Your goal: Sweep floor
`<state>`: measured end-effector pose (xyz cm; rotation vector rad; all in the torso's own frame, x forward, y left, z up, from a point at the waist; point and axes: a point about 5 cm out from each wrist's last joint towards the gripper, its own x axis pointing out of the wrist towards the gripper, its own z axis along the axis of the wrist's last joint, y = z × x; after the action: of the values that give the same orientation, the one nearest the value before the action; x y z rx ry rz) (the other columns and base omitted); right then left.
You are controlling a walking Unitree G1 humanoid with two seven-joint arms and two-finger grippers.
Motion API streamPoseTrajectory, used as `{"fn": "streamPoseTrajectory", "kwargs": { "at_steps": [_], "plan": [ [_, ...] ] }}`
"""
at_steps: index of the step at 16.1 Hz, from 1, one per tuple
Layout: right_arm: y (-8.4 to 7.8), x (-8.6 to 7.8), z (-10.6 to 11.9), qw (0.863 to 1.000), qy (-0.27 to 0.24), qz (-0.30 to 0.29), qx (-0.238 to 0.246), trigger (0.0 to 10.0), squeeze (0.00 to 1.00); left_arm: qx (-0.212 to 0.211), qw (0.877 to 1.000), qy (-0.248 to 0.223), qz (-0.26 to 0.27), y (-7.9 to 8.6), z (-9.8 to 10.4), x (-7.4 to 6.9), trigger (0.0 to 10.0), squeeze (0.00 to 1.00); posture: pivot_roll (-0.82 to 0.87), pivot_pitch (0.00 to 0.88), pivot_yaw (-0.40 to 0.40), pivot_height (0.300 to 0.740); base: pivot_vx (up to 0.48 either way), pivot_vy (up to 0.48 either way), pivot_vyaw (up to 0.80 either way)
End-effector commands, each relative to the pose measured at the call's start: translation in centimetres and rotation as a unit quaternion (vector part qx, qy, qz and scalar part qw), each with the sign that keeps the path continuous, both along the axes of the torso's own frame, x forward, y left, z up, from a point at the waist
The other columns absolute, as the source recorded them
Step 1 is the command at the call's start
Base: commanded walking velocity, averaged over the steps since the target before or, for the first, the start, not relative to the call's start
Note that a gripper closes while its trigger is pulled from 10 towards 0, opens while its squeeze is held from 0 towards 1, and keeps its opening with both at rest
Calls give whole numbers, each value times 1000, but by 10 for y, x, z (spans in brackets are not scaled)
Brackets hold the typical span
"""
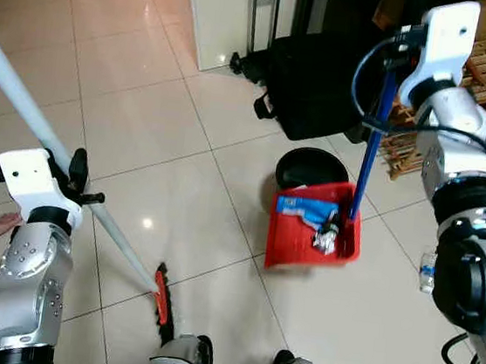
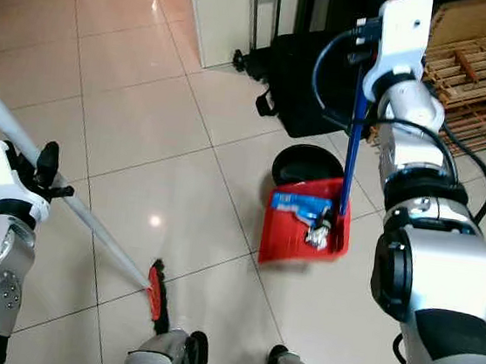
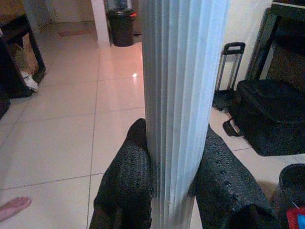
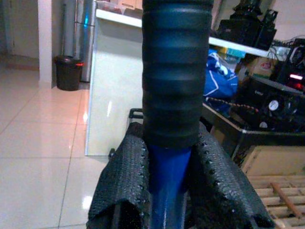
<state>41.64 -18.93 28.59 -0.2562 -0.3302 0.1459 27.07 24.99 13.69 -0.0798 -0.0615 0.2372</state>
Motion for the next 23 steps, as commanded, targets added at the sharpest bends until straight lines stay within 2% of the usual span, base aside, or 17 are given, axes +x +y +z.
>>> {"fn": "streamPoseTrajectory", "kwargs": {
  "at_steps": [1, 4, 11, 15, 23],
  "plan": [
    [1, 0, 21, 1000, -26, -2, -2, 10000, 0, 10, 1000, -16, 1, 1, 5, 1, 10000, 0, 30, 129, 65, 740, 0, 0, 0],
    [4, 2, 25, 1000, -25, -4, 1, 10000, 0, 10, 1000, -16, 0, 0, 4, 1, 10000, 0, 31, 123, 63, 740, 0, 0, 0],
    [27, 4, 22, 999, -22, 18, 24, 10000, 0, 11, 1000, -12, 4, -2, 2, -1, 10000, 0, 49, 121, 52, 740, 0, 0, 0],
    [28, 5, 20, 999, -19, 18, 26, 10000, 0, 12, 1000, -8, 9, -1, 0, -3, 10000, 0, 52, 125, 48, 740, 67, 0, 0],
    [24, 4, 17, 999, -14, 14, 29, 10000, 0, 13, 1000, -3, 8, -2, -2, -4, 10000, 0, 51, 131, 51, 740, 392, 0, 0]
  ]
}}
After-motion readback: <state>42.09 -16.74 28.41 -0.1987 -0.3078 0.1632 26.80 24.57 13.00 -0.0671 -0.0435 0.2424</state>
